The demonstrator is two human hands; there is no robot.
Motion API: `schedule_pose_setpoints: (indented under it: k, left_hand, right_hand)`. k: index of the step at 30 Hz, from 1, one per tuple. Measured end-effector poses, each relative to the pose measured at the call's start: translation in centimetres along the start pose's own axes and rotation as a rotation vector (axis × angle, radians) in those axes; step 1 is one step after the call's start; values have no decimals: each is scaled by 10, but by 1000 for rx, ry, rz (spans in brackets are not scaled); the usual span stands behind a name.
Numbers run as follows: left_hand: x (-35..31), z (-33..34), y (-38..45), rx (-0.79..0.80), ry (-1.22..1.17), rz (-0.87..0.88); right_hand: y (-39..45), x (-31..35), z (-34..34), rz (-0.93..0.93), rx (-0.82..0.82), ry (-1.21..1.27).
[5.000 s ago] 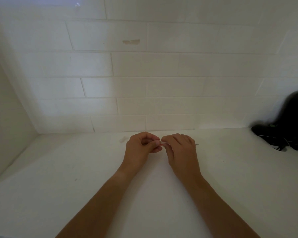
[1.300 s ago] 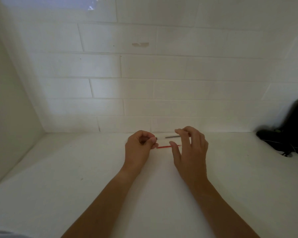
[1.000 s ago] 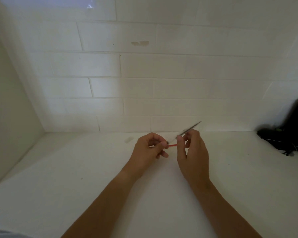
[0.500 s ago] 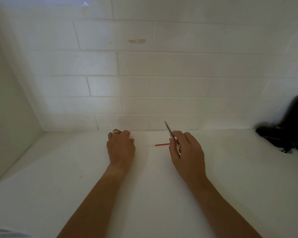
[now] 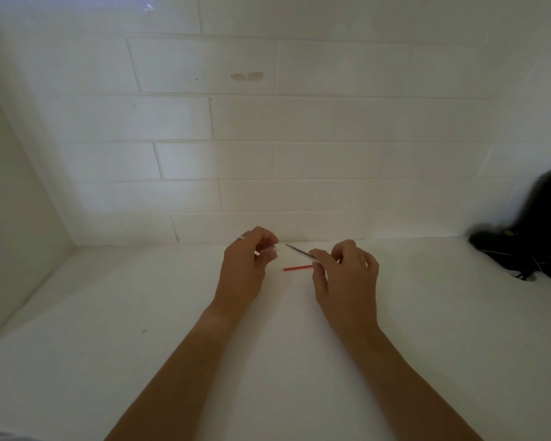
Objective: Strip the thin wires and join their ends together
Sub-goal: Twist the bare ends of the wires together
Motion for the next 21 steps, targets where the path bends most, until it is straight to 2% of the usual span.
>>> schedule_pose_setpoints:
  k: [12,21]
  left_hand:
    - [4,2,1,9,106,75]
    - [2,2,0,67,91,131]
  right_hand:
    - [0,2,0,-20,-36,-28]
    - [1,2,3,-66,-24,-7]
Point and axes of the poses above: each hand's wrist, its own y-axis towards the middle knuckle, its own z-axis out of the palm, x = y × z, the point moved 2 cm from there along y, towards the middle knuckle, and after that the axes turned 13 degrees about -y, right-handed, at the moved point
